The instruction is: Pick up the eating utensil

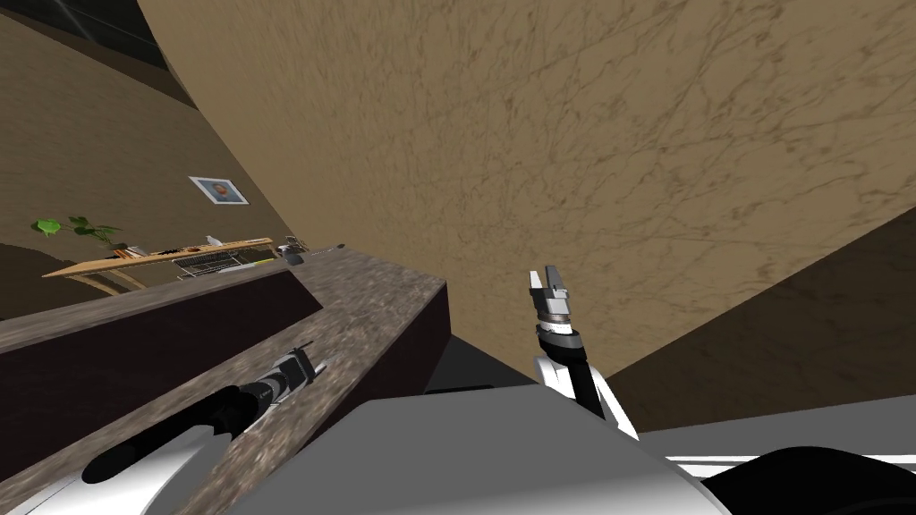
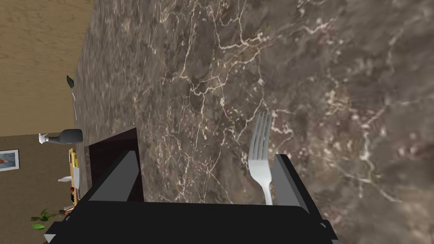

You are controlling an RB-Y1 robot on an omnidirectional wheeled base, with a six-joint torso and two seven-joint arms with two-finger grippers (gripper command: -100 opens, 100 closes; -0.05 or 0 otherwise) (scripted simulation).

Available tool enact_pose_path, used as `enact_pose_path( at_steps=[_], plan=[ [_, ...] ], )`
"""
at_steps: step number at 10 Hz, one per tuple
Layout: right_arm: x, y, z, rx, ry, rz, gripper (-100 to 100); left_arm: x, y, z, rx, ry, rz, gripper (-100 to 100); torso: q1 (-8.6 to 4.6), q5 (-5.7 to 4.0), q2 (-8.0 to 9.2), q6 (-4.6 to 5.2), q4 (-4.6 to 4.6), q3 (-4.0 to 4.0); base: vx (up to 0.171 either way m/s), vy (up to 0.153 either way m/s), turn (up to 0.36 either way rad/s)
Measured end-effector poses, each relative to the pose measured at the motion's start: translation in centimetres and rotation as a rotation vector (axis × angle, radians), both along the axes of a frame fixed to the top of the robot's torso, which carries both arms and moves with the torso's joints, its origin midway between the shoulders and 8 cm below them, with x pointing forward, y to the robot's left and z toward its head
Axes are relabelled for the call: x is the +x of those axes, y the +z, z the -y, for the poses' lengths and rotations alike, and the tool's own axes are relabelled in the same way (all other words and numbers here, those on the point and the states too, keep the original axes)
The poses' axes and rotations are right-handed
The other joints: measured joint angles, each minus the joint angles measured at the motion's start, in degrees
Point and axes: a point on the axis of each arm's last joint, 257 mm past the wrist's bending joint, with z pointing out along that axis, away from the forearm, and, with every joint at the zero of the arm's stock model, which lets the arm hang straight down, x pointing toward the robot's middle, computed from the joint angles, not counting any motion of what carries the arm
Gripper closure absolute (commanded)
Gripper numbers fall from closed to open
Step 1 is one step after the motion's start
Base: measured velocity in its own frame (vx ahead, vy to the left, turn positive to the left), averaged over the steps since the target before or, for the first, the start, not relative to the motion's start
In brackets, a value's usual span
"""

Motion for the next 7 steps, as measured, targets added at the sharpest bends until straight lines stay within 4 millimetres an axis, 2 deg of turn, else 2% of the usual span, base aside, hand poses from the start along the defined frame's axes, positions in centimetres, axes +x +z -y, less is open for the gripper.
enact_pose_path(
  at_steps=[7],
  plan=[
    [0.0, 0.0, 0.0, 0.000, 0.000, 0.000, 0, -3.6, -2.9, -2.1, -0.089, 0.097, -0.208, -100, 0.00, 0.00, -0.03, 0.00, -0.01, -0.02, 0.049, -0.012, 0.014]
  ],
)
